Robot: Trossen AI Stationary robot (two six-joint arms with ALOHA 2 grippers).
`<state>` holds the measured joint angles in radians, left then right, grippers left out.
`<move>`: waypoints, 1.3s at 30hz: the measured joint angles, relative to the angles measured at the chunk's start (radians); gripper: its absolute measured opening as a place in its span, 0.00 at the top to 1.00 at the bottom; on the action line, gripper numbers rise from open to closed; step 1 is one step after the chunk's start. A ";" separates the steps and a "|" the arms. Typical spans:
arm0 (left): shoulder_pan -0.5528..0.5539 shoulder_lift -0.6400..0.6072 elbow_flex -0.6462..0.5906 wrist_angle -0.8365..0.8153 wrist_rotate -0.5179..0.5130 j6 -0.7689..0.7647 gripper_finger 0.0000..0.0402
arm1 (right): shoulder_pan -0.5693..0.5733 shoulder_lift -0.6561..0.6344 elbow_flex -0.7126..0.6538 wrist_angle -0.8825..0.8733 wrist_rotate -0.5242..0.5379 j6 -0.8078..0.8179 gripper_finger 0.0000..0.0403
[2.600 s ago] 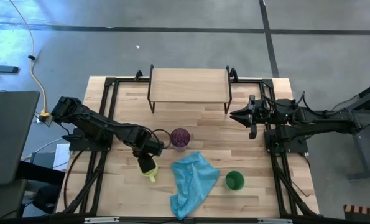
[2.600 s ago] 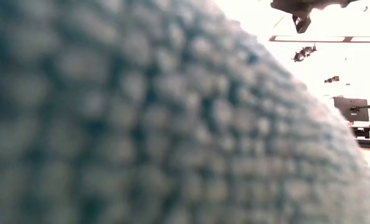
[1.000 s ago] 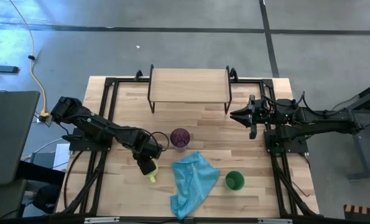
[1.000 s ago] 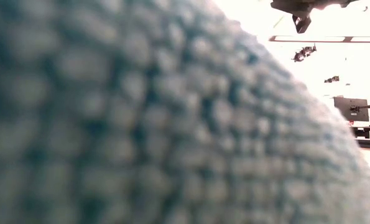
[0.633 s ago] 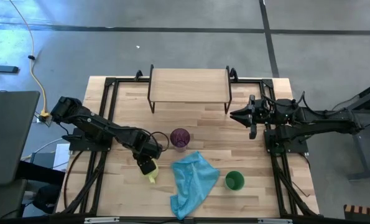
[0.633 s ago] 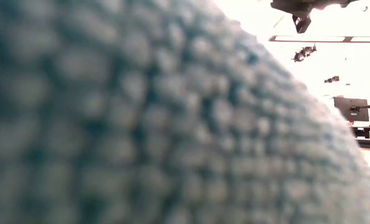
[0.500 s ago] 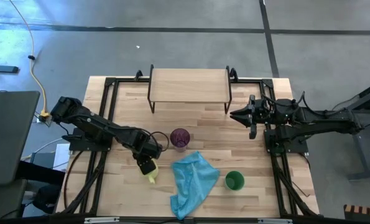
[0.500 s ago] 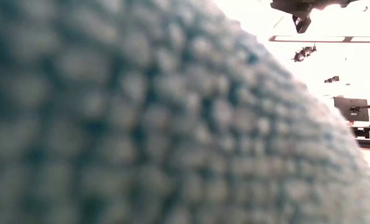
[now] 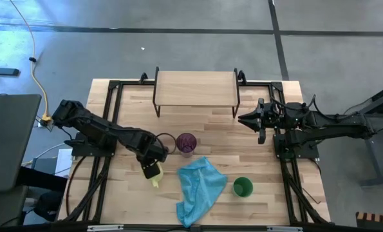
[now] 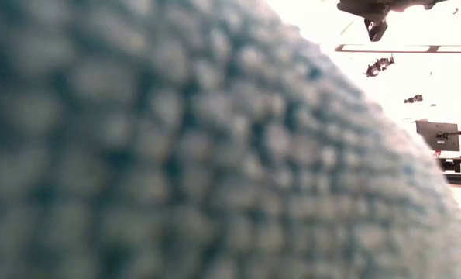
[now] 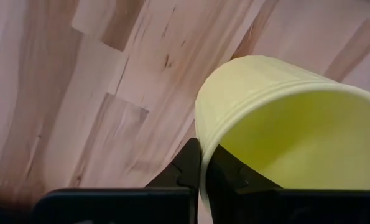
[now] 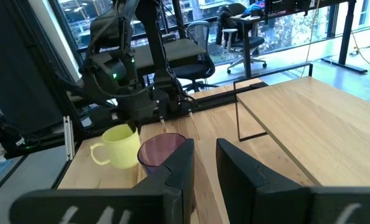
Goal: Stack small to large cups/mugs on shelf
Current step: Put the yellow cup on the shelf
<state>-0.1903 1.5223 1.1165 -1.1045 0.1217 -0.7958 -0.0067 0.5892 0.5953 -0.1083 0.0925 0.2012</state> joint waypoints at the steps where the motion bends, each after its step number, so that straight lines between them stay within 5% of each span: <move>1: 0.007 0.000 0.008 -0.004 -0.003 0.007 1.00 | 0.000 0.000 0.000 0.000 0.000 0.000 0.86; 39: 0.325 0.000 0.340 -0.366 -0.089 0.499 1.00 | 0.000 0.000 0.000 0.000 -0.004 0.011 0.86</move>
<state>0.1344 1.5223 1.4565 -1.4703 0.0326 -0.2969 -0.0063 0.5888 0.5953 -0.1085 0.0887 0.2123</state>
